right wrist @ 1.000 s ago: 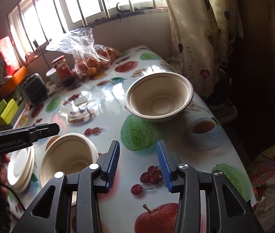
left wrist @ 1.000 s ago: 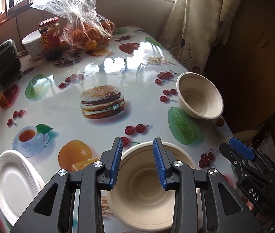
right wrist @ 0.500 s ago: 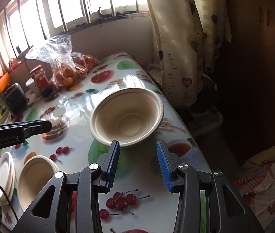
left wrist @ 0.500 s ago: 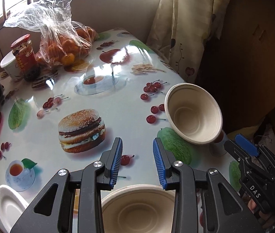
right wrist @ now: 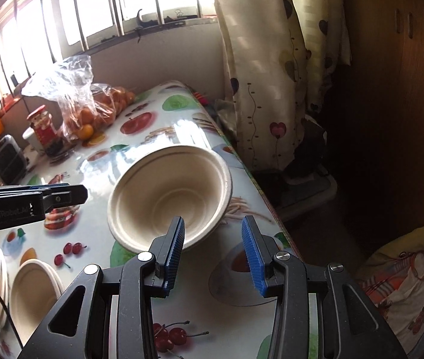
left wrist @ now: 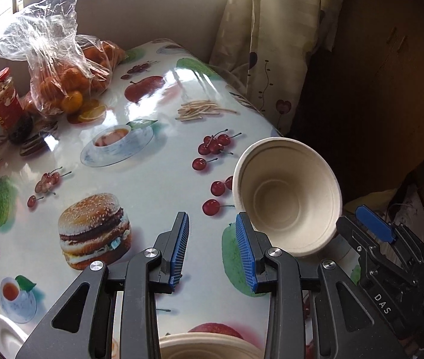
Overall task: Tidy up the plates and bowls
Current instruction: 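Grasp the rim of the next beige bowl with both grippers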
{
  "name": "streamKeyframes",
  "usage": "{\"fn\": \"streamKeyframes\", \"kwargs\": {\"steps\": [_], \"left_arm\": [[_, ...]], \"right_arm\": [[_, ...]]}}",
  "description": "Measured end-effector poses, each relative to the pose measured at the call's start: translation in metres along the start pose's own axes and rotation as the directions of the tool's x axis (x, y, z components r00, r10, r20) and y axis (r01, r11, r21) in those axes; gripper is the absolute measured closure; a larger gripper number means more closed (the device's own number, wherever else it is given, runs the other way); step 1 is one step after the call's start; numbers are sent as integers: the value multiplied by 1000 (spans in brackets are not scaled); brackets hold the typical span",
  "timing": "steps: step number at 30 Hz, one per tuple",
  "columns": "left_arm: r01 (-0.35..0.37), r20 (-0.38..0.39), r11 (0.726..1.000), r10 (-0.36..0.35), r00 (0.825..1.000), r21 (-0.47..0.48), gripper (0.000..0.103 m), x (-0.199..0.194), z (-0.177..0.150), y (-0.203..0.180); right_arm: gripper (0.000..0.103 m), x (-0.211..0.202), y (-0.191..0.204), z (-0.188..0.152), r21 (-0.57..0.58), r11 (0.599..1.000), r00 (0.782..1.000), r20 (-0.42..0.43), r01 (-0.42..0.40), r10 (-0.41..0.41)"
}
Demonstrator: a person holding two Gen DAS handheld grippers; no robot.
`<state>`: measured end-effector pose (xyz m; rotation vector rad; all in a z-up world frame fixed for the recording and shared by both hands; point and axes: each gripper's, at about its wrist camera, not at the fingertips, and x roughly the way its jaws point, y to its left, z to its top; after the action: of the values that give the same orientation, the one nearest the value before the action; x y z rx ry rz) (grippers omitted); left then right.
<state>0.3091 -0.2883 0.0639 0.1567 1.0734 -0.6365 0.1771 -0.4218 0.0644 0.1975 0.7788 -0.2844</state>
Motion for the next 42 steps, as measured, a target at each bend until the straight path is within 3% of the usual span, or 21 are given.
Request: {"fn": "streamKeyframes", "kwargs": {"steps": [11,18,27,32,42], "left_arm": [[-8,-25,1000,8,1000,12,70,23,7,-6],[20,-60,1000,-20,998,-3,78,35,9,-7],[38,-62,999,-39,997,-11,83,37,10,-9],[63,-63,998,-65,996,-23,88,38,10,-8],[73,-57,997,-75,996,-29,93,37,11,-10]], "right_arm": [[64,19,-5,4,12,1000,1000,-28,-8,8],[64,26,-7,5,15,1000,999,-37,-21,21],[73,28,-5,6,11,999,998,-38,-39,39],[83,29,-3,6,6,999,998,-41,-51,51],[85,30,-3,7,9,998,998,-40,-54,55]]}}
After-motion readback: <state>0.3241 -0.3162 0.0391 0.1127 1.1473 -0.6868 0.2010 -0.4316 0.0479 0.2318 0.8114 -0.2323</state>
